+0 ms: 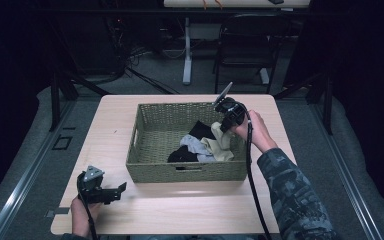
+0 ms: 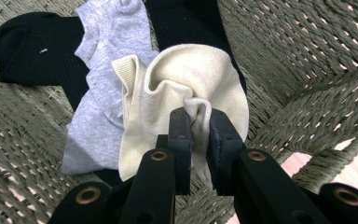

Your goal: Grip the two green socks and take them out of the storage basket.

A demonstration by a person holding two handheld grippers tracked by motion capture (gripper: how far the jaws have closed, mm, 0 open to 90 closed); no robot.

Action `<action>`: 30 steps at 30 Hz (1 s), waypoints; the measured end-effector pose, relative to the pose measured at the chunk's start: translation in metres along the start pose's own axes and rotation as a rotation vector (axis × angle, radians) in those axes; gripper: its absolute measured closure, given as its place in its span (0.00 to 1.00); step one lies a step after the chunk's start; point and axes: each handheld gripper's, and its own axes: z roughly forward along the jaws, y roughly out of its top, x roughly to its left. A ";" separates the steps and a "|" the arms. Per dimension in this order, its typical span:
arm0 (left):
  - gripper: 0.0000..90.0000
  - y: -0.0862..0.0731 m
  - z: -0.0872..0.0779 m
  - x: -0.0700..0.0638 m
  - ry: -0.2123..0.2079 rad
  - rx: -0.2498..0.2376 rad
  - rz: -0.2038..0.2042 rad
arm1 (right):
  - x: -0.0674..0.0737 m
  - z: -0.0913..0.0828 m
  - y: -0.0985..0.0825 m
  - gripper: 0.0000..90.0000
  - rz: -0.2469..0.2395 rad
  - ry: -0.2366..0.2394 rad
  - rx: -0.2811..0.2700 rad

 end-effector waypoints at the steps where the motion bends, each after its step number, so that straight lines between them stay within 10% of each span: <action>1: 0.00 0.000 0.000 0.000 0.000 0.003 0.003 | 0.000 -0.001 0.000 0.90 0.000 0.003 -0.002; 30: 0.00 0.000 0.002 -0.001 0.001 0.004 0.005 | -0.004 -0.060 0.003 0.90 -0.010 0.002 -0.061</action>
